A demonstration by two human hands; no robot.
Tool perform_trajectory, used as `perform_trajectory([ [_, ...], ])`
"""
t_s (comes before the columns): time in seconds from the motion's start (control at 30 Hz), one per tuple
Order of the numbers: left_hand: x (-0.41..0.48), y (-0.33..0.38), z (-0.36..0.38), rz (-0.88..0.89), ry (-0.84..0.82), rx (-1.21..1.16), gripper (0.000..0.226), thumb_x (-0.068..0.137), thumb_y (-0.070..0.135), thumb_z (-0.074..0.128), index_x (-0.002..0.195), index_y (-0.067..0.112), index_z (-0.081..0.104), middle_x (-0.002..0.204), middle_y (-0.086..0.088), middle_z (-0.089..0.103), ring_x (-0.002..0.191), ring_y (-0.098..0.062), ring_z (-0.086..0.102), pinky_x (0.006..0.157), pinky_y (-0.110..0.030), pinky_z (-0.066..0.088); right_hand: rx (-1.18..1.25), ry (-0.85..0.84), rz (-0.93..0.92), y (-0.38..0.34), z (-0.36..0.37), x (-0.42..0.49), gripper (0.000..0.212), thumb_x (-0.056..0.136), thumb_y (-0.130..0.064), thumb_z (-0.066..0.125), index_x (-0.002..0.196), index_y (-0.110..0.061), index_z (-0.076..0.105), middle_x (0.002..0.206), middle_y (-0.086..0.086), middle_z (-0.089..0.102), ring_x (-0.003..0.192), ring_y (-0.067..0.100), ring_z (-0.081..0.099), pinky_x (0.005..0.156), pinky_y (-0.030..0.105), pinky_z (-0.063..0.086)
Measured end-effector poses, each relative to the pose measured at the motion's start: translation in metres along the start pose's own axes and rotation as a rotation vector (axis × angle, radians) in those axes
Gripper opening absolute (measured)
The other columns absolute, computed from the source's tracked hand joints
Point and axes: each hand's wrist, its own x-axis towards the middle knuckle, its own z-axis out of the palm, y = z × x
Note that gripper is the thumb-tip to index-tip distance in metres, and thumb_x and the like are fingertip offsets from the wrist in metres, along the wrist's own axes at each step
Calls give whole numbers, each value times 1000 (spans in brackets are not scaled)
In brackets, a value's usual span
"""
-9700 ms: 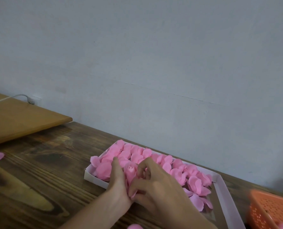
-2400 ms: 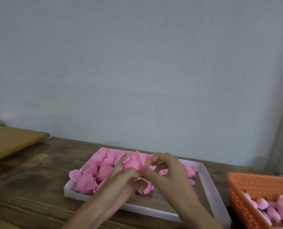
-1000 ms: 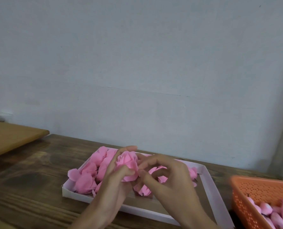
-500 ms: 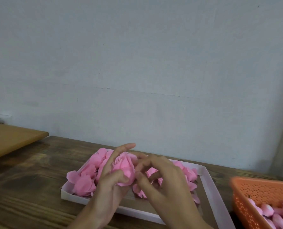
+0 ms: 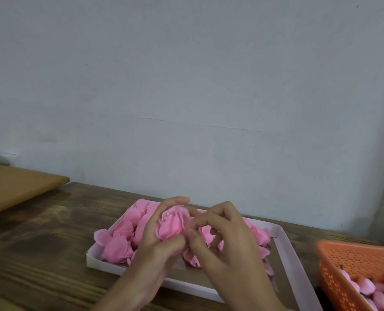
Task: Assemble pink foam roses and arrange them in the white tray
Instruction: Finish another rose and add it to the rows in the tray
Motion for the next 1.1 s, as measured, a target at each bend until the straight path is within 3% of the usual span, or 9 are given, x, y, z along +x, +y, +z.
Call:
perform_trajectory([
  [0.1,2,0,0,1,39,-2,56,66,6,84,118,12,65,96,-21,71,75,-24,70,55,-31,55,20,-116,-10,3,-8,7,14,92,-26,70,90,-39,76,96,-17,53,95,6,57,72,21,49],
  [0.23,4,-2,-2,-3,40,43,46,70,7,91,107,10,64,81,-14,65,64,-23,64,52,-29,51,97,-285,-11,6,-23,15,27,97,-16,64,95,-40,77,101,-15,59,92,12,63,76,32,55],
  [0.4,4,-4,-3,-49,42,122,50,61,21,102,97,13,68,74,-21,60,49,-23,51,45,-26,42,106,-145,-98,11,-32,19,38,96,-3,61,103,-39,72,107,-15,65,96,17,64,74,25,54],
  [0.57,1,-5,3,-162,36,204,57,58,22,97,109,20,71,62,-12,60,44,-19,43,44,-20,32,82,-377,-242,12,-41,22,29,101,-30,63,123,-48,65,121,-13,59,119,19,58,89,22,49],
  [0.7,-2,-7,10,-351,78,56,88,42,29,107,121,31,68,85,-14,74,61,-20,53,45,-25,37,-21,-464,-272,19,-42,24,44,85,-45,79,126,-49,64,130,-17,58,129,15,53,98,30,48],
  [0.83,0,-4,9,-375,-129,-189,47,78,33,91,114,11,69,86,-10,52,67,-16,42,58,-30,26,-56,-412,-249,22,-40,24,41,78,-50,84,117,-44,70,121,-21,64,120,12,57,95,28,46],
  [0.9,2,-4,8,-385,-175,-298,33,89,34,76,110,9,71,92,-10,53,70,-18,39,62,-35,24,-80,-400,-239,23,-38,24,36,78,-47,85,111,-42,72,117,-24,66,116,11,58,94,27,45],
  [1.0,4,-6,5,-415,-220,-465,20,87,26,64,93,8,69,93,-10,56,71,-21,41,64,-36,30,-101,-369,-221,24,-37,24,31,77,-39,88,104,-41,74,111,-26,69,111,9,58,96,27,43],
  [1.1,4,-10,3,-401,-280,-502,19,79,11,58,92,10,72,87,-8,58,71,-18,46,66,-36,35,-109,-344,-185,25,-37,24,26,76,-37,89,98,-41,75,106,-25,69,108,7,57,91,27,46],
])
